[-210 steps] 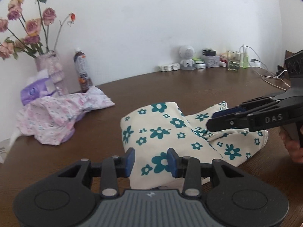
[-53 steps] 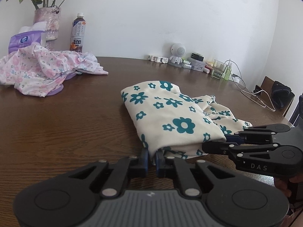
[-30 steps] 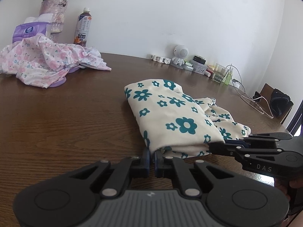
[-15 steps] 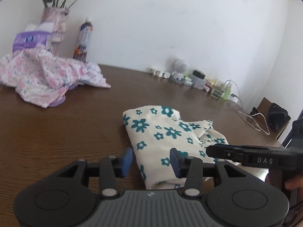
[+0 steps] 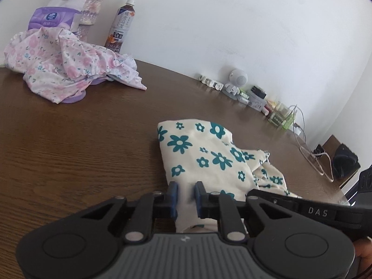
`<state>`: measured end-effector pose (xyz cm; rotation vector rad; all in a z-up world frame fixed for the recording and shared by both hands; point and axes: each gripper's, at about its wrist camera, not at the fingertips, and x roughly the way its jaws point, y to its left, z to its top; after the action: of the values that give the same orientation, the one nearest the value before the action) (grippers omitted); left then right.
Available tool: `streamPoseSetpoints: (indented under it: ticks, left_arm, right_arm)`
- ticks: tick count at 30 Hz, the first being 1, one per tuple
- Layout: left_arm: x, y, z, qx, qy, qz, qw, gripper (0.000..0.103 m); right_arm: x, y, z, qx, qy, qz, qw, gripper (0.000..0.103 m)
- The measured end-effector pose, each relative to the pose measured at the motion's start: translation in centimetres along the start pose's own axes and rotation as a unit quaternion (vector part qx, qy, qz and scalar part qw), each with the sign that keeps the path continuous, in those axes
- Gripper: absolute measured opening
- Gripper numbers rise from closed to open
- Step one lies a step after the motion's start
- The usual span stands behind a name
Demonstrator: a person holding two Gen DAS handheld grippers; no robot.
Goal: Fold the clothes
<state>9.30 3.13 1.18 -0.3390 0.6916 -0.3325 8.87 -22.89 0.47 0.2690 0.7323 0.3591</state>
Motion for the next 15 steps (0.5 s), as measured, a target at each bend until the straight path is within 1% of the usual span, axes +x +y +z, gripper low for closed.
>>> streamPoseSetpoints:
  ticks: [1, 2, 3, 4, 5, 6, 8, 9, 10, 12, 13, 15]
  left_arm:
    - [-0.1, 0.1, 0.3, -0.003, -0.005, 0.003, 1.0, 0.019]
    - [-0.2, 0.2, 0.6, -0.005, -0.009, 0.005, 0.9999, 0.026]
    - [-0.3, 0.2, 0.9, -0.008, -0.014, 0.008, 0.9998, 0.03]
    - [0.1, 0.2, 1.2, -0.009, -0.01, 0.008, 0.9999, 0.033]
    - [0.4, 0.2, 1.5, -0.01, -0.007, 0.008, 0.9999, 0.034]
    - [0.7, 0.2, 1.9, -0.011, -0.003, 0.008, 0.9999, 0.034]
    - [1.6, 0.1, 2.3, -0.012, 0.008, 0.006, 0.9999, 0.033]
    - [1.9, 0.0, 2.3, -0.01, 0.014, 0.002, 0.9998, 0.032]
    - [2.3, 0.0, 2.3, -0.008, 0.02, -0.001, 0.9998, 0.024]
    - [2.6, -0.1, 2.0, -0.007, 0.018, -0.003, 0.9998, 0.02]
    - [2.6, 0.0, 1.8, -0.008, 0.016, -0.004, 0.9998, 0.018]
    - [2.5, 0.2, 1.8, -0.011, 0.013, -0.009, 0.9998, 0.018]
  right_arm:
    - [-0.3, 0.0, 0.2, -0.001, -0.005, 0.001, 1.0, 0.023]
    - [-0.6, 0.1, 0.5, -0.003, -0.014, 0.004, 1.0, 0.032]
    - [-0.9, 0.1, 0.9, -0.003, -0.023, 0.004, 1.0, 0.041]
    - [-0.8, 0.2, 1.4, -0.006, -0.027, 0.001, 1.0, 0.042]
    - [-0.8, 0.3, 1.8, -0.009, -0.03, -0.002, 0.999, 0.042]
    - [-0.3, 0.3, 2.3, -0.008, -0.027, -0.008, 1.0, 0.042]
    - [0.7, 0.3, 2.8, -0.006, -0.013, -0.006, 1.0, 0.041]
    - [1.3, 0.2, 2.8, -0.002, -0.004, -0.007, 1.0, 0.037]
    - [1.7, 0.1, 2.8, 0.001, 0.001, -0.007, 1.0, 0.032]
    - [2.2, 0.0, 2.6, 0.003, 0.005, -0.008, 1.0, 0.024]
    - [2.1, 0.0, 2.5, 0.0, 0.004, -0.006, 1.0, 0.023]
    - [2.0, -0.2, 2.5, 0.003, 0.003, 0.0, 1.0, 0.023]
